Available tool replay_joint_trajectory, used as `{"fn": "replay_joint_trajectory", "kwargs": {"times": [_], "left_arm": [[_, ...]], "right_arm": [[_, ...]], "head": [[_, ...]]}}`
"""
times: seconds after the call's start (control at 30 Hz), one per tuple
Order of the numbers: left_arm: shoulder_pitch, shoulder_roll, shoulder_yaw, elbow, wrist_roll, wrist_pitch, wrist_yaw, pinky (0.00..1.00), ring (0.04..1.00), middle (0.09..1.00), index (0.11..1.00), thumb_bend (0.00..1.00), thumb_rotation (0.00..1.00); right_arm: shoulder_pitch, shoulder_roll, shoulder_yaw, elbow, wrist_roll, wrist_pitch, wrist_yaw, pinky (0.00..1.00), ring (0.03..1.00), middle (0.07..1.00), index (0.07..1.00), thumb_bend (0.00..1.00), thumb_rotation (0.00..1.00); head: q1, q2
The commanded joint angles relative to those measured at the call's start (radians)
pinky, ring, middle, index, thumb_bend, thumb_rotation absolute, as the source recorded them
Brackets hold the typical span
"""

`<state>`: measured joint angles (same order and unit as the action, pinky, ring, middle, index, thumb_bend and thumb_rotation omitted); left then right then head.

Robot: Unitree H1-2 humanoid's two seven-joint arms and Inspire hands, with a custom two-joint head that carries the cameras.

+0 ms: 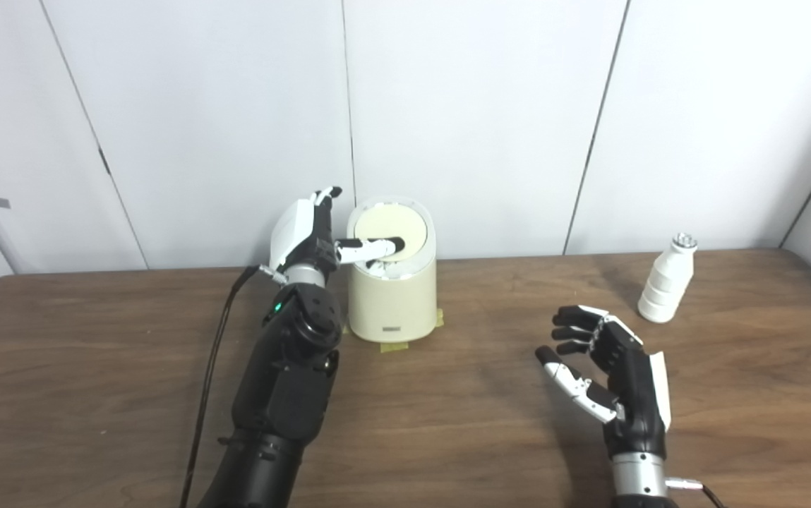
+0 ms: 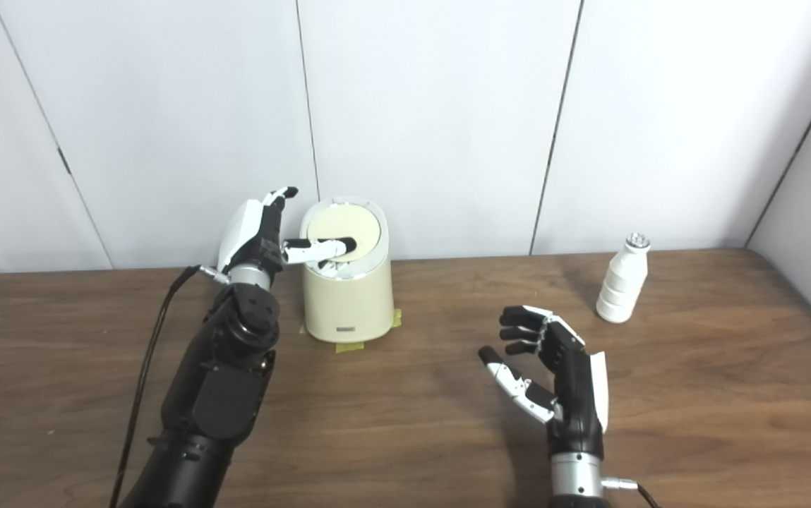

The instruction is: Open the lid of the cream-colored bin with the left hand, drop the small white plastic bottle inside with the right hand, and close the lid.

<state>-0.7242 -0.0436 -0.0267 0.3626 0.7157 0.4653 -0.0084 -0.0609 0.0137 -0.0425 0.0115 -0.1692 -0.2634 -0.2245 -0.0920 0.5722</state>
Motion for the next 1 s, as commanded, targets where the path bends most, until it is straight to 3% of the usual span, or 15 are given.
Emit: {"fn": "replay_joint_trajectory", "kwargs": {"times": [0.0, 0.37, 0.77, 0.97], "left_arm": [[-0.026, 0.008, 0.006, -0.037, -0.011, 0.004, 0.011, 1.00, 1.000, 1.000, 0.958, 0.67, 0.98], [-0.021, 0.015, -0.002, -0.052, -0.061, 0.003, 0.027, 1.00, 1.000, 0.998, 0.976, 0.68, 1.00], [-0.027, 0.014, -0.001, -0.047, -0.017, 0.004, 0.011, 1.00, 1.000, 0.998, 0.962, 0.71, 0.99], [-0.043, 0.009, 0.001, -0.016, 0.009, 0.004, 0.030, 1.00, 0.988, 0.998, 0.940, 0.79, 0.60]], "right_arm": [[0.009, 0.003, 0.007, 0.029, -0.030, -0.025, -0.006, 0.49, 0.584, 0.617, 0.602, 0.34, 0.11], [0.009, 0.002, 0.010, 0.033, -0.027, -0.034, -0.003, 0.49, 0.585, 0.618, 0.604, 0.34, 0.10], [0.009, 0.004, 0.010, 0.029, -0.034, -0.026, -0.007, 0.49, 0.584, 0.616, 0.604, 0.34, 0.12], [0.009, 0.004, 0.011, 0.028, -0.032, -0.025, -0.005, 0.49, 0.583, 0.616, 0.604, 0.34, 0.11]], "head": [[-0.001, 0.000], [-0.002, 0.000], [-0.002, -0.001], [-0.003, 0.000]]}}
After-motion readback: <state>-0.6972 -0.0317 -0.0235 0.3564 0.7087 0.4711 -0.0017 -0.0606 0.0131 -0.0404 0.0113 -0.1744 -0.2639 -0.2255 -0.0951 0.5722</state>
